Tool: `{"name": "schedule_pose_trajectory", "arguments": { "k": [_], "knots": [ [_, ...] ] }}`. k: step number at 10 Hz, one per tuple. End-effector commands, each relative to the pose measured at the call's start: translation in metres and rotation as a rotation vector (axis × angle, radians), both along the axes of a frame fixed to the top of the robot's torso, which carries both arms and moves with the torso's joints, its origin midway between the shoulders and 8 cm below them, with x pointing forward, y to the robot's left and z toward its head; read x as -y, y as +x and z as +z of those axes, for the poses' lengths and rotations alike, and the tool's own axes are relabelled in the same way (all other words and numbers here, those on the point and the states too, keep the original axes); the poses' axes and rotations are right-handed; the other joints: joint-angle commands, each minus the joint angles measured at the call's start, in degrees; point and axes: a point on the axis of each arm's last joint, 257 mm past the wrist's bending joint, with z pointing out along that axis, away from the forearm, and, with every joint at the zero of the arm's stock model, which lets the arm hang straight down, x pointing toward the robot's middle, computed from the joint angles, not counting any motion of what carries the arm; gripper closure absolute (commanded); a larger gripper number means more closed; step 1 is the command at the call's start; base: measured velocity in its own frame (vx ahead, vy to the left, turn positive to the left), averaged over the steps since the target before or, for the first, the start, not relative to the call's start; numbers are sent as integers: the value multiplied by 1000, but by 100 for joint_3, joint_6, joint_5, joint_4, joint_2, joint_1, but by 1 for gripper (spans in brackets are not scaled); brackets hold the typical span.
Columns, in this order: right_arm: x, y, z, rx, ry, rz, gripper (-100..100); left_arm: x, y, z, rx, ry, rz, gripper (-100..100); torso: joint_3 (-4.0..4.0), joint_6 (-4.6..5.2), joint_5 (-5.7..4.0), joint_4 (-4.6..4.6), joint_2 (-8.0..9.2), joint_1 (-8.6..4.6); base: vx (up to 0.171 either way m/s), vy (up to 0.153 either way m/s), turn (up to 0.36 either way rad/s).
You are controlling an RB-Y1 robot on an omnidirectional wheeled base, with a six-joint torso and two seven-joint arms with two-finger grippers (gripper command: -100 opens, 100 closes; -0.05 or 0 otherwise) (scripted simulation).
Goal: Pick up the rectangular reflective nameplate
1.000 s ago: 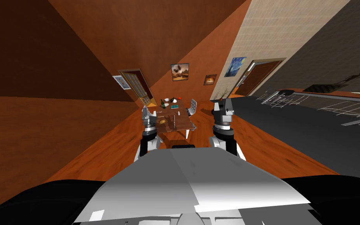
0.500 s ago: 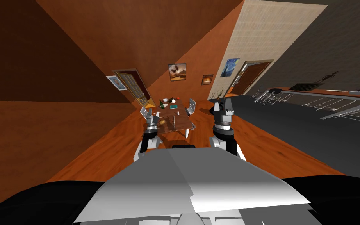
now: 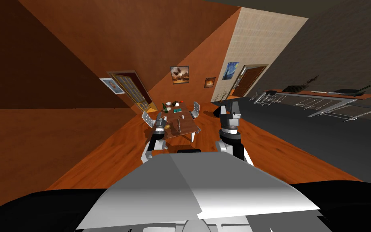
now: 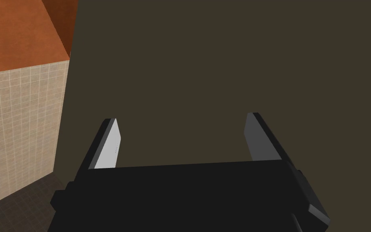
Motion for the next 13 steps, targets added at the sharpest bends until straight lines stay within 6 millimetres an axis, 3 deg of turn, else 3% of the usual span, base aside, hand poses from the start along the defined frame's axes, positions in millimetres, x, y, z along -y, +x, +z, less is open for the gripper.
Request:
{"name": "schedule_pose_trajectory", "arguments": {
  "k": [1, 6, 8, 9, 10, 11, 12, 13],
  "knots": [
    [0, 0, 0, 0, 0, 0, 0, 0, 13, -16, -44, -3, -2, -100, 0, 0, 0, 0, 0, 0, -23, 39, -101],
    [0, 0, 0, 0, 0, 0, 0, 0, 54, -69, -212, -13, -3, -100, -3, 2, -3, -1, -6, -12, -13, 46, -134],
    [0, 0, 0, 0, 0, 0, 0, -1, 64, -91, -276, -13, 0, -100, -2, -1, -3, 0, -4, -12, -13, 37, -88],
    [0, 0, 0, 0, 0, 0, 0, -1, 65, -92, -277, -13, 0, -100, -3, 2, -3, -1, -5, -12, -8, 34, -53],
    [0, 0, 0, 0, 0, 0, 0, -1, 74, -108, -325, -12, 2, -100, -3, -1, -4, -1, -6, -14, -7, 31, -91],
    [0, 0, 0, 0, 0, 0, 0, -1, 74, -109, -332, -12, 3, -100, -4, 1, -4, -1, -7, -15, -5, 27, -65],
    [0, 0, 0, 0, 0, 0, 0, -2, 83, -127, -385, -10, 5, -100, -4, -1, -4, -1, -7, -17, -11, 25, -111],
    [0, 0, 0, 0, 0, 0, 0, -2, 83, -128, -388, -10, 5, -100, -3, 1, -4, -1, -6, -17, -9, 20, -63]
  ]
}}
